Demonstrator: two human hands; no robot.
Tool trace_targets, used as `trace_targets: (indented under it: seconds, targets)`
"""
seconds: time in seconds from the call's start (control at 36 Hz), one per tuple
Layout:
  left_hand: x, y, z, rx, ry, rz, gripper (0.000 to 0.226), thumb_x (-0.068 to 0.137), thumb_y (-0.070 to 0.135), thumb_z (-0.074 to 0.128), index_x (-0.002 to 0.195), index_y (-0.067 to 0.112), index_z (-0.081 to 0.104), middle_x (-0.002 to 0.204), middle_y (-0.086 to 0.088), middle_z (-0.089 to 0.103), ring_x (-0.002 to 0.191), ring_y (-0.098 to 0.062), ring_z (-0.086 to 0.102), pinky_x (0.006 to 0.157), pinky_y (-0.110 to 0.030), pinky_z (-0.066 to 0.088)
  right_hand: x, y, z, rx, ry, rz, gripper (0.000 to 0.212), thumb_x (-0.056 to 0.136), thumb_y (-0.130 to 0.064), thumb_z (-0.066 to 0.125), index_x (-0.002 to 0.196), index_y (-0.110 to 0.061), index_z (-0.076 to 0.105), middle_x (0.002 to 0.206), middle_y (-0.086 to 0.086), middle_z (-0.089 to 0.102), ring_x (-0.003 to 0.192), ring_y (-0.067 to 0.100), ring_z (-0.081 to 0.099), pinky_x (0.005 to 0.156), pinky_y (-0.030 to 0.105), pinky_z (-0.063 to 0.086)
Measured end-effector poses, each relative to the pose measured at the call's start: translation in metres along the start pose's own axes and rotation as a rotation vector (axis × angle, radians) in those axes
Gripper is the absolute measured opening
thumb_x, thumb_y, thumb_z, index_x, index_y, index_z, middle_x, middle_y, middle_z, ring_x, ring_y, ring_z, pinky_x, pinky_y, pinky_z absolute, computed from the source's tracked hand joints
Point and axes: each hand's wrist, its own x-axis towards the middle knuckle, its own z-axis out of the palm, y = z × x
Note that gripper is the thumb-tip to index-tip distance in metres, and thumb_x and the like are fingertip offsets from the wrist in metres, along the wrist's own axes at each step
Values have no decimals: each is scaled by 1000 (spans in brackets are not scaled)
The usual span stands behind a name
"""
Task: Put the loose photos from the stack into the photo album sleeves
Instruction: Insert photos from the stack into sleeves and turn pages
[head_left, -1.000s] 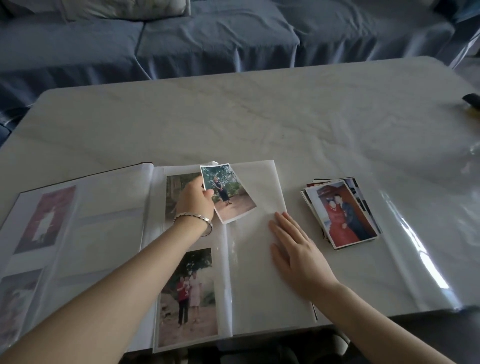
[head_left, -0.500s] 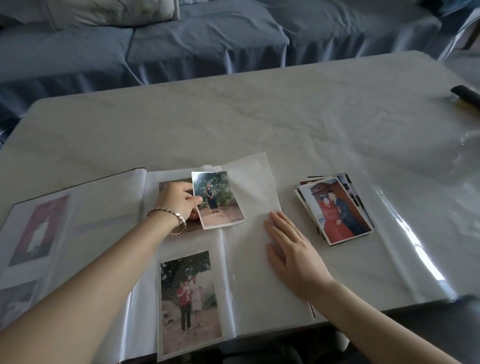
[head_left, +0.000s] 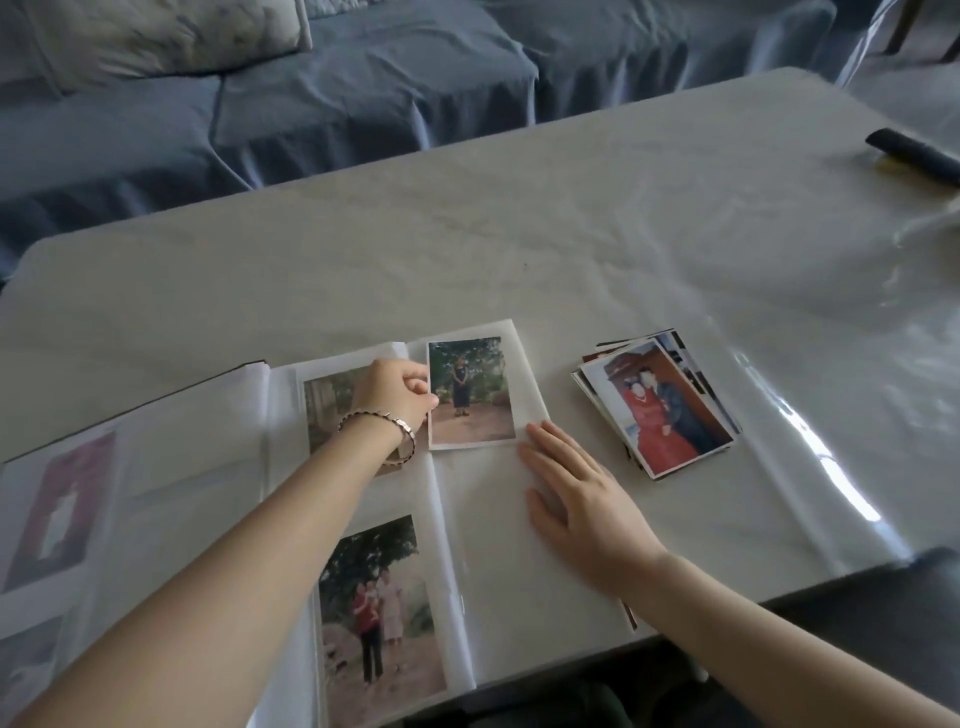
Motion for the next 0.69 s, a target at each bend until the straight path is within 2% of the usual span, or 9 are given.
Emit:
trace_targets:
  seconds: [0.06, 0.11, 0.22, 0.28, 0.33, 0.44, 0.5, 0.61, 0.69]
  targets:
    - [0, 2, 0, 13, -21, -17, 39, 76, -13, 58, 65, 22, 47, 65, -7, 53, 48, -14, 52, 64, -23, 46, 0, 0, 1, 7, -1, 10, 43, 91, -19, 55, 132, -8, 52, 146, 1, 38, 139, 11, 19, 112, 30, 18]
    - [1, 4, 0, -29, -31, -66, 31, 77, -14, 60, 77, 18, 59, 59, -4, 58, 38, -3, 53, 57, -17, 48, 0, 0, 1, 9, 2, 11, 43, 91, -19, 55, 132, -9, 52, 147, 0, 37, 139, 9, 19, 112, 27, 17]
    - [1, 4, 1, -106, 8, -133, 25, 77, -12, 65, 98, 3, 66, 63, -1, 61, 35, 0, 53, 65, -21, 49, 0, -1, 0, 15, 8, 14, 43, 89, -16, 58, 130, -8, 54, 145, 0, 39, 138, 9, 19, 112, 26, 17]
    - [-1, 5, 3, -114, 43, -142, 25, 77, -11, 65, 99, 1, 67, 65, -2, 62, 38, -1, 53, 58, -16, 47, 0, 0, 0, 18, 9, 13, 43, 89, -17, 58, 130, -8, 54, 145, 1, 40, 138, 9, 19, 111, 26, 18]
    - [-2, 6, 5, -103, 83, -129, 25, 78, -10, 64, 100, 2, 68, 68, -3, 64, 47, -5, 57, 52, -10, 42, -1, 0, 0, 20, 7, 14, 43, 89, -18, 58, 131, -9, 53, 146, 0, 39, 138, 7, 17, 111, 25, 16]
    - [-4, 8, 9, -114, 144, -107, 30, 77, -10, 65, 105, 0, 67, 89, -16, 70, 85, -25, 67, 80, -23, 47, -1, 0, 1, 13, 14, 14, 43, 90, -19, 58, 131, -10, 53, 146, -1, 38, 138, 8, 18, 112, 27, 16]
    - [-5, 8, 11, -135, 164, -118, 31, 76, -9, 67, 105, 1, 67, 93, -15, 70, 90, -26, 66, 84, -24, 47, -2, 0, 1, 8, 20, 11, 41, 90, -19, 59, 130, -9, 55, 145, 1, 40, 139, 12, 22, 112, 30, 20]
    - [-6, 5, 13, -174, 212, -136, 28, 74, -7, 70, 100, 3, 70, 87, -10, 70, 77, -16, 63, 77, -20, 45, -5, 0, 0, -36, 46, 11, 38, 87, -18, 62, 123, -6, 60, 139, 6, 48, 134, 23, 36, 108, 41, 30]
    - [-7, 5, 15, -235, 196, -159, 28, 73, -9, 69, 99, 1, 70, 77, -6, 66, 57, -10, 58, 69, -20, 49, -7, 2, -3, -38, 39, -5, 38, 86, -18, 60, 122, -4, 61, 138, 8, 50, 133, 24, 39, 107, 40, 29]
